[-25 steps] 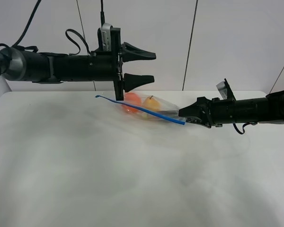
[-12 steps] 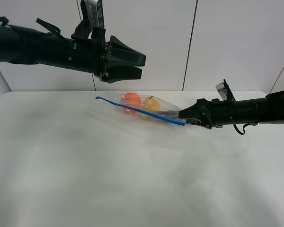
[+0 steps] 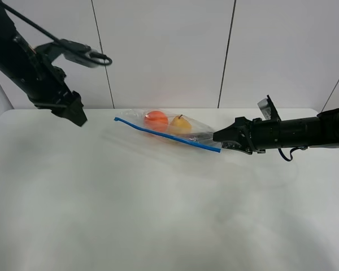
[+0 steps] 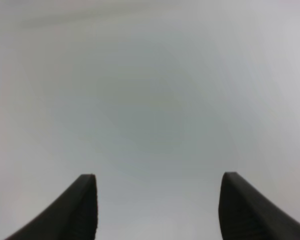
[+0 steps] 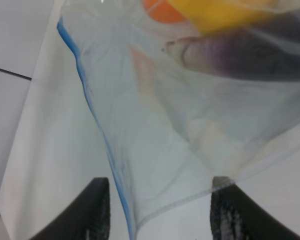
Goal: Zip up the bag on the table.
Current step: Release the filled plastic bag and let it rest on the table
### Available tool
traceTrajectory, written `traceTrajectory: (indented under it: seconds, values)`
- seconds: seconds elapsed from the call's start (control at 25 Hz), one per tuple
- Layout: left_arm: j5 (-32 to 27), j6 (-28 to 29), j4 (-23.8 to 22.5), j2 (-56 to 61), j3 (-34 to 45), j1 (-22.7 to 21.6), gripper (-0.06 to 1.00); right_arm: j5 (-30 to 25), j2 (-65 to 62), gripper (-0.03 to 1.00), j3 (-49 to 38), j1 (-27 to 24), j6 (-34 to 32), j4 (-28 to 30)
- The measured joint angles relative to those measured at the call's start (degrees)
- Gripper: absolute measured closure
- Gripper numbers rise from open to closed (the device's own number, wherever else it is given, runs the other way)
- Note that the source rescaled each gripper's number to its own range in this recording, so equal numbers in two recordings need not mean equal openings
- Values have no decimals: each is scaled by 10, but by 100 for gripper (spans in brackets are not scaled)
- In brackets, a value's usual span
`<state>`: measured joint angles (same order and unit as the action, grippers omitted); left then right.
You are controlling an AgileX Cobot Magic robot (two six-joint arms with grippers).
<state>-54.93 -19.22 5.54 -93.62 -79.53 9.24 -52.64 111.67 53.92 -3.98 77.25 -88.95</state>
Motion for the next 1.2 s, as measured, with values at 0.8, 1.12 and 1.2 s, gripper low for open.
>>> traceTrajectory:
  seconds: [0.8, 1.12, 1.2]
  values:
    - [44, 60, 35, 103, 0, -14, 13, -16, 0, 28, 0, 0, -5, 6]
    - [-16, 47, 61, 240, 0, -14, 13, -16, 0, 28, 0, 0, -4, 6]
    - [-38, 47, 61, 278, 0, -14, 13, -16, 0, 28, 0, 0, -3, 6]
